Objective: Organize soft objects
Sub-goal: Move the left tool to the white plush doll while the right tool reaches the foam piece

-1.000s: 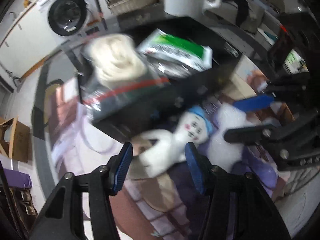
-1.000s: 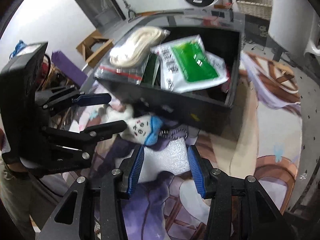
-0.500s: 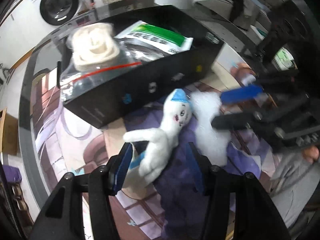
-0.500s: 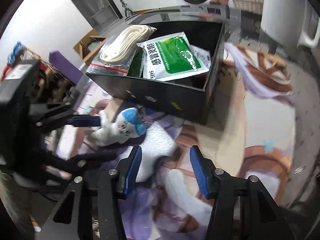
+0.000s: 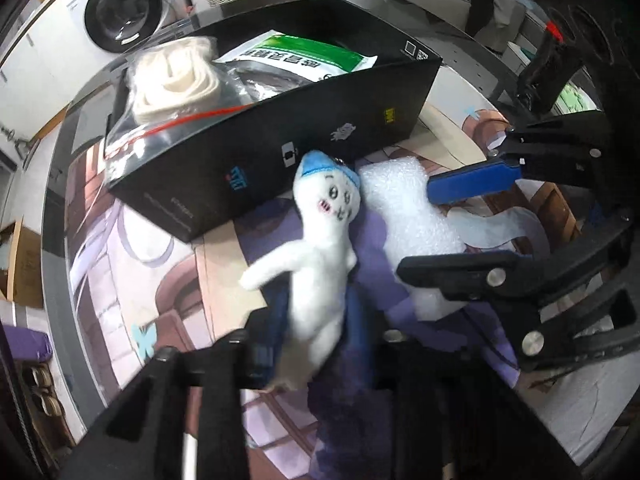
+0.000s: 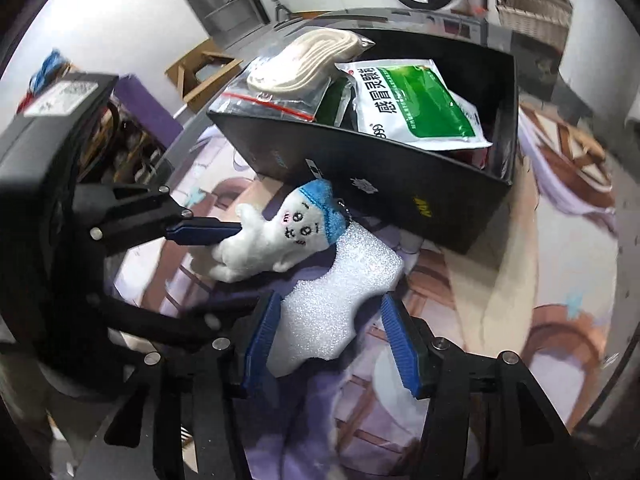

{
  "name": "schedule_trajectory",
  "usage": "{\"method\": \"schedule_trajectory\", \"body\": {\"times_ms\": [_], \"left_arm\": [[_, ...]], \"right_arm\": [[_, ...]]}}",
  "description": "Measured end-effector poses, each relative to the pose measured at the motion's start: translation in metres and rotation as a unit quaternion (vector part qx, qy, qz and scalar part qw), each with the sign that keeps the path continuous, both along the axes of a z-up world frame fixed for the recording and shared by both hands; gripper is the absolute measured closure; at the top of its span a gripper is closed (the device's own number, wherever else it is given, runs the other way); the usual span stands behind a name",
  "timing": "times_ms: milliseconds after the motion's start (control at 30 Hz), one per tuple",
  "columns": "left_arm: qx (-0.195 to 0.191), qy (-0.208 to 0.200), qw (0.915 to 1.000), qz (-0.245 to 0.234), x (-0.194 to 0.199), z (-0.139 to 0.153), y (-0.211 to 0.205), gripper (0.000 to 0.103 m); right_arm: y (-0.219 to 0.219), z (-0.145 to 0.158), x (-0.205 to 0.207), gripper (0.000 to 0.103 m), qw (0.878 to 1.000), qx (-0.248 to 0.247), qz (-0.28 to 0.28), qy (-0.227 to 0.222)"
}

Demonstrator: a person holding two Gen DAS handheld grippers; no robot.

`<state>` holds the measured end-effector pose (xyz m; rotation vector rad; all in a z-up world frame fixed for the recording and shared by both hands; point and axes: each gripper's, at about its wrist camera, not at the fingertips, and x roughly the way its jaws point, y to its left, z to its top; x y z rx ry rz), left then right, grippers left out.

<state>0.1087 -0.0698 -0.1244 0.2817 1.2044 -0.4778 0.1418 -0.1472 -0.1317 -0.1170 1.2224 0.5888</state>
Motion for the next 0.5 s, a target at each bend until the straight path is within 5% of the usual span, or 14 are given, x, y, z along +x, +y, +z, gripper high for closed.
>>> {"method": "schedule_trajectory", "body": {"times_ms": [233, 333, 433, 500], "left_arm": [[-0.001, -0.026, 0.9981, 0.056, -0.006, 0.004, 0.01, 0.079], [-0.011, -0.032, 0.9972, 0.067, -0.004, 0.007, 0.017, 0.076], [-0.009, -0.039, 0.9962, 0.077, -0.002, 0.006, 0.02, 0.047], [0.002, -0.051, 0.9953, 0.082, -0.002, 0.005, 0.019, 0.048]], "right_arm": [[-0.009, 0.006, -0.004, 0.05, 0.998, -0.046, 0.026, -0.022], [-0.014, 0.006, -0.003, 0.05, 0.999, 0.007, 0.03, 0.022], [-0.006, 0.004, -0.006, 0.05, 0.999, 0.003, 0.025, 0.02], [-0.001, 0.001, -0.006, 0.05, 1.0, -0.004, 0.026, 0.014]]}}
